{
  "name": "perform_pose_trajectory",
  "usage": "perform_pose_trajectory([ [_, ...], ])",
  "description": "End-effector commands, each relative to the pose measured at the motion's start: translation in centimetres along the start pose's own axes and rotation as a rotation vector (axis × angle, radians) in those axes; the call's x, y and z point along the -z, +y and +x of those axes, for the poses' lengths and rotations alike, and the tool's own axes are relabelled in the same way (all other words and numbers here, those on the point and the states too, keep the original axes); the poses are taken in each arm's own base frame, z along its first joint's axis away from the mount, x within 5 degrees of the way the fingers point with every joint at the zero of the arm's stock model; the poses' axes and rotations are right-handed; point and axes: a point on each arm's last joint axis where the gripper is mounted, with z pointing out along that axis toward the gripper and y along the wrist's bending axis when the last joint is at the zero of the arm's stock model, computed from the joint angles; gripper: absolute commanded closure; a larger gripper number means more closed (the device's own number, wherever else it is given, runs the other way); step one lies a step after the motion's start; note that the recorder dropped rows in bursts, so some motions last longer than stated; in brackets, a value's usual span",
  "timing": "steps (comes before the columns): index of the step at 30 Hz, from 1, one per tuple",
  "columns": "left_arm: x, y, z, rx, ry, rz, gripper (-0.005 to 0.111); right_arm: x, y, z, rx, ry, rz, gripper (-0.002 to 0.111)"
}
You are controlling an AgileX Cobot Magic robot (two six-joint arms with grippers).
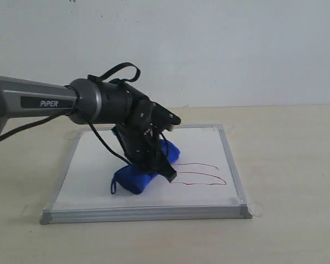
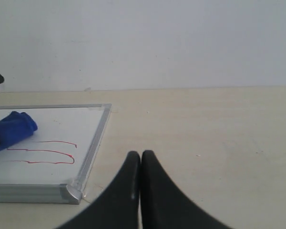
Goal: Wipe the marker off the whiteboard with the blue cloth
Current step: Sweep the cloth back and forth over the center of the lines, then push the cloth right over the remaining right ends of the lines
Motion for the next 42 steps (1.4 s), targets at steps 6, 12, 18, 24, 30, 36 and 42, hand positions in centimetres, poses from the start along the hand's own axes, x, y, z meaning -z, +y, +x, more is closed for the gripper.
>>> perform_pose_trajectory([
  [6, -0.1, -6.1, 0.8, -0.132, 0.144, 0.078, 0.103, 0.0, 0.0, -0.1, 0.004, -0.01, 0.002, 0.108],
  [12, -0.8, 5.6, 2.3, 0.241, 0.163, -0.046, 0.103, 0.0, 0.0, -0.1, 0.004, -0.01, 0.002, 0.108],
  [18, -0.2, -1.9, -0.4, 0.163, 0.089, 0.164, 0.103, 0.0, 0.0, -0.1, 0.004, -0.01, 0.002, 0.108],
  [24, 0.2, -8.2, -2.3, 0.147, 0.05, 0.263, 0.103, 0.0, 0.0, -0.1, 0.004, -0.01, 0.002, 0.108],
  [30, -0.8, -8.5, -2.4, 0.179, 0.039, 0.245, 0.103, 0.0, 0.0, -0.1, 0.004, -0.01, 0.002, 0.108],
  [36, -0.7, -0.9, -1.3, 0.352, 0.1, 0.17, 0.103, 0.0, 0.0, -0.1, 0.004, -0.01, 0.002, 0.108],
  [42, -0.4, 4.4, 0.1, 0.447, 0.136, 0.055, 0.103, 0.0, 0.0, -0.1, 0.004, -0.01, 0.002, 0.108],
])
